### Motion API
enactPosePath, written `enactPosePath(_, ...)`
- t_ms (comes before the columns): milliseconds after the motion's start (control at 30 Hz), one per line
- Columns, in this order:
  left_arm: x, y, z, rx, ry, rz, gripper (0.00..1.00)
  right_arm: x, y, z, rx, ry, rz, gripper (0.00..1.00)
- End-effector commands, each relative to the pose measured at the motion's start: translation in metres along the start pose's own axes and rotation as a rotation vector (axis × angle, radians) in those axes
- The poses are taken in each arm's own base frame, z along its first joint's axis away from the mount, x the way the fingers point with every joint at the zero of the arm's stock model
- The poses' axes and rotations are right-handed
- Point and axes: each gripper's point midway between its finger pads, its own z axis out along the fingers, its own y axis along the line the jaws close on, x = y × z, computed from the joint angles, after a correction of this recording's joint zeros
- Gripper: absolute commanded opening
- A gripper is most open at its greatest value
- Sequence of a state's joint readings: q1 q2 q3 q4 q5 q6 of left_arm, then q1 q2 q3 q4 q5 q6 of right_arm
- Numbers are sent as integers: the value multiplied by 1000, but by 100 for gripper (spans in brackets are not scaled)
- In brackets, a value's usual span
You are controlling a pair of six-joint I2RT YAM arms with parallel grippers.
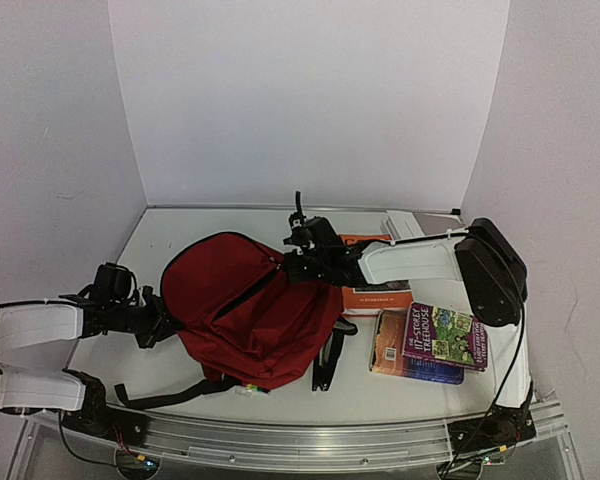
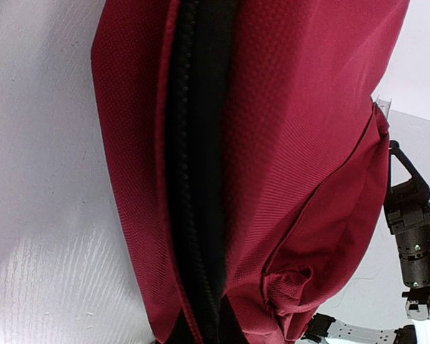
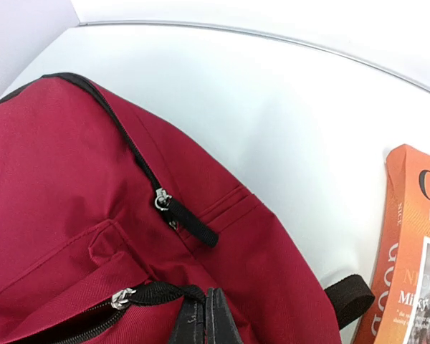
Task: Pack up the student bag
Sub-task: Unzip the student bag at the center of the board.
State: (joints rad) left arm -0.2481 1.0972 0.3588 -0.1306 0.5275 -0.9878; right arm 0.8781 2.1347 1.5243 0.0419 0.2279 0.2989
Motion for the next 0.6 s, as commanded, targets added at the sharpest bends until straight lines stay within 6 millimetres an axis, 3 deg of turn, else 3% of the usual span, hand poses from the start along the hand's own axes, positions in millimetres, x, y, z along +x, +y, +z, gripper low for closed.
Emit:
enactPosePath(0,-3,-1,-7,-21,-24,-5,0,-26,-18,5,87,-57,-15,0)
enactPosePath(100,-3,-5,-10,-22,-22,13,4,-32,-9,1,39,-49,-19,0)
enactPosePath(133,-3,-6,-12,-33,-20,22,14,-37,-5,-2,16,-50,-17,0)
enactPosePath(200,-6,-6,-18,-80,-26,56,44,-42,1,-14,-19,-33,-24,7)
enactPosePath(267,-13,-13,-27,-119,-48,107,67,-49,6,-26,-60,-27,-23,23)
enactPosePath(300,-15,-19,-32,-125,-51,130,73,-51,9,-34,-82,-25,-19,35)
enactPosePath(333,-17,-27,-36,-118,-51,154,77,-54,10,-43,-103,-25,-13,48)
enactPosePath(400,-18,-48,-44,-76,-47,199,83,-59,13,-60,-143,-25,4,64)
enactPosePath(567,-30,-94,-60,-29,-55,349,87,-55,11,-100,-212,-3,72,82)
